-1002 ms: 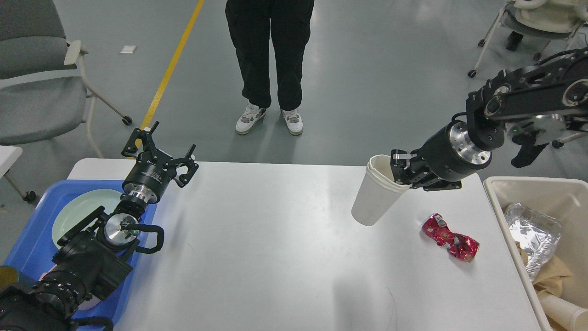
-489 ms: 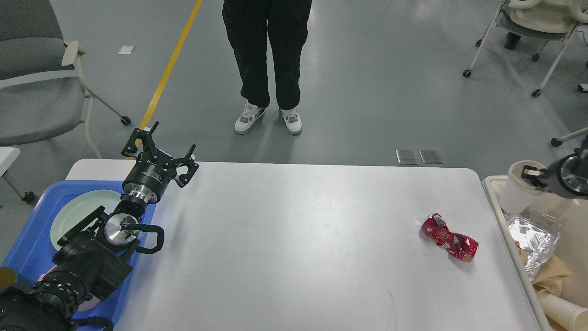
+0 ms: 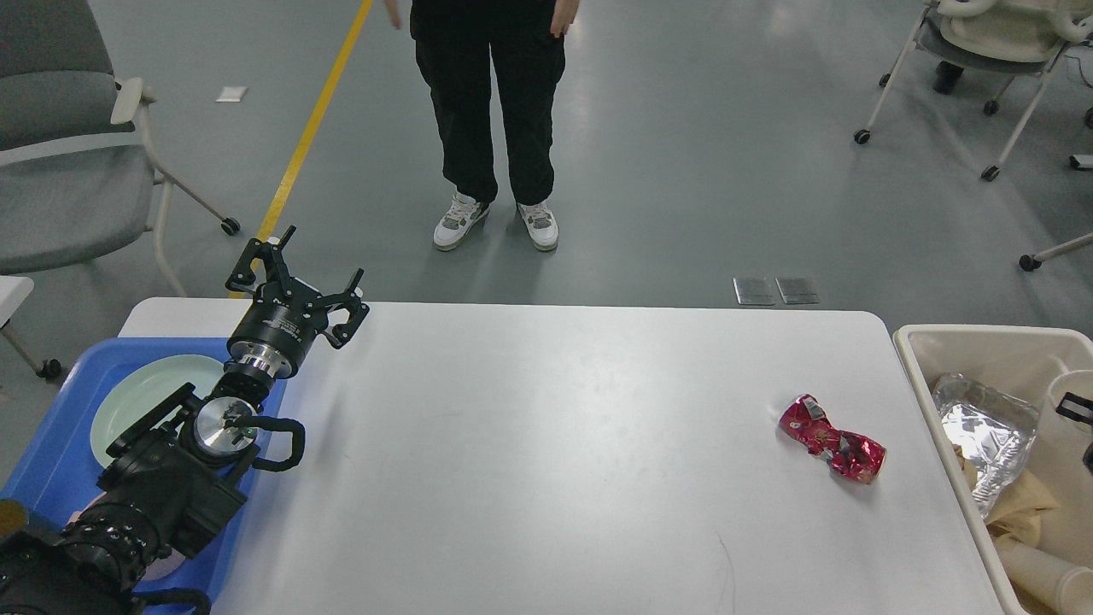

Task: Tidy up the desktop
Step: 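Lower the right gripper onto the crushed red can and grasp it, then lift the red can and drop it into the white bin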

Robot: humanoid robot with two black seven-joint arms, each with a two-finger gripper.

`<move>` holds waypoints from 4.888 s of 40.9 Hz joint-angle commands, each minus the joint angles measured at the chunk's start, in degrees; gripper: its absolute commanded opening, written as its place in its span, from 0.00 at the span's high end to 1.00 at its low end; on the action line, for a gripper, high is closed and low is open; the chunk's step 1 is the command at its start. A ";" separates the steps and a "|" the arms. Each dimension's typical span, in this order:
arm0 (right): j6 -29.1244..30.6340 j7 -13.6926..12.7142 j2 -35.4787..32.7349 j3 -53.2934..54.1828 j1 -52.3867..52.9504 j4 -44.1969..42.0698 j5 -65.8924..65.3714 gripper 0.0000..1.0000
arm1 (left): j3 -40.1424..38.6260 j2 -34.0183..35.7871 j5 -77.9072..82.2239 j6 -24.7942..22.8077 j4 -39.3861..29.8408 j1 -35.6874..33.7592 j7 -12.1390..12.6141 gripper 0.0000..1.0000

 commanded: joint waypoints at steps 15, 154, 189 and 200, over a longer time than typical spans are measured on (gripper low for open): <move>0.76 -0.02 1.72 4.08 6.79 2.11 0.11 0.00 | 0.00 0.00 0.02 0.00 0.06 -0.06 -0.03 0.03; 12.44 26.79 3.57 4.16 68.50 78.06 -18.54 1.00 | 0.00 0.00 0.02 0.00 -0.03 0.02 -0.03 0.03; 8.95 -0.80 -0.48 3.99 3.91 6.62 13.29 1.00 | 0.00 0.00 0.02 0.00 0.06 -0.06 0.06 0.03; 0.42 -4.77 3.21 6.72 -4.27 -0.07 12.76 0.00 | 0.00 0.00 0.02 0.00 -0.03 0.02 -0.03 0.03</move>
